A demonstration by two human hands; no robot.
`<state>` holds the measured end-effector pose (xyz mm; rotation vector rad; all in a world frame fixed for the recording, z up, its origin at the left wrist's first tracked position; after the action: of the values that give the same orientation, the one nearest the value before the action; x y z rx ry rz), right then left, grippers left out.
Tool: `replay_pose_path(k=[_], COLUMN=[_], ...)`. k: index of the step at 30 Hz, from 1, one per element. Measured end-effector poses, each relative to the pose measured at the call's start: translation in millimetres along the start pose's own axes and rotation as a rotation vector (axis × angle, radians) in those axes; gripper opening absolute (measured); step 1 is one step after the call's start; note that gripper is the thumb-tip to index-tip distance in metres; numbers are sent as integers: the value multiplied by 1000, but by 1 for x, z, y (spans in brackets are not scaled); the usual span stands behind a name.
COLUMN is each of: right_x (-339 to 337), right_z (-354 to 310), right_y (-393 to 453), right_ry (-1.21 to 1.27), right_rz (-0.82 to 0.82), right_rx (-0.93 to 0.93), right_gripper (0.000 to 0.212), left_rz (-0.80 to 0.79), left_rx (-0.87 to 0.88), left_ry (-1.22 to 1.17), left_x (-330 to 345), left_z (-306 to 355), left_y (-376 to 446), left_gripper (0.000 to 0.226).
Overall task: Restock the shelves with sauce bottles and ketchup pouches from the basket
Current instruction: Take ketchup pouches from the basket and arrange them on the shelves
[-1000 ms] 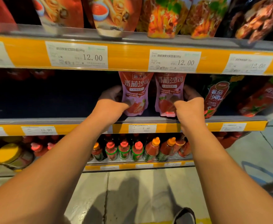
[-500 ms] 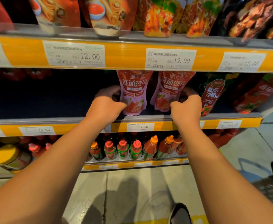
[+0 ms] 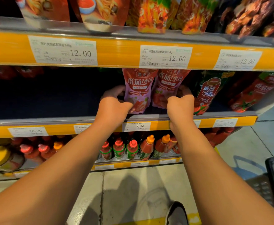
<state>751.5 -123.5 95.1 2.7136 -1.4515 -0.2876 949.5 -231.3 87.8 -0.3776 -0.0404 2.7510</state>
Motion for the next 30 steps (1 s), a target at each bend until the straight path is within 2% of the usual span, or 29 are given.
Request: replay_pose_path(k=[6,11,16,21,25,30], right_x=[6,9,10,10,6,6], right_z=[9,16,12,13,11,9], right_y=[8,11,10,11,10,12], right_ry=[47,79,92,58,28,20], right_rz=[0,4,0,-15,-26,-43], right_rx=[71,85,74,32,20,-6], right_gripper=[78,92,81,69,67,67], left_rz=[-14,-11,-2,34,89,65], left_rx=[14,5,-21,23,42,16], left_ry=[-57,-117,-142,-87,-31,-6], left_x=[15,26,34,34,34,37], left_z=[-2,-2,-3,2,3,1], left_y=[6,12,19,24,30,30], left_gripper=[33,32,38,38,44,50])
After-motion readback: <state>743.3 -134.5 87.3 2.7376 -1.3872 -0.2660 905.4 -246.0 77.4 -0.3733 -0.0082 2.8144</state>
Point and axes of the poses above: each hand's wrist, its own y-axis towards the middle knuckle, its own x-axis out of the palm, z = x × y, the point moved 7 cm from there along y, towards the middle knuckle, and after that the axes turned 9 degrees about -x, right-handed, at the moved point
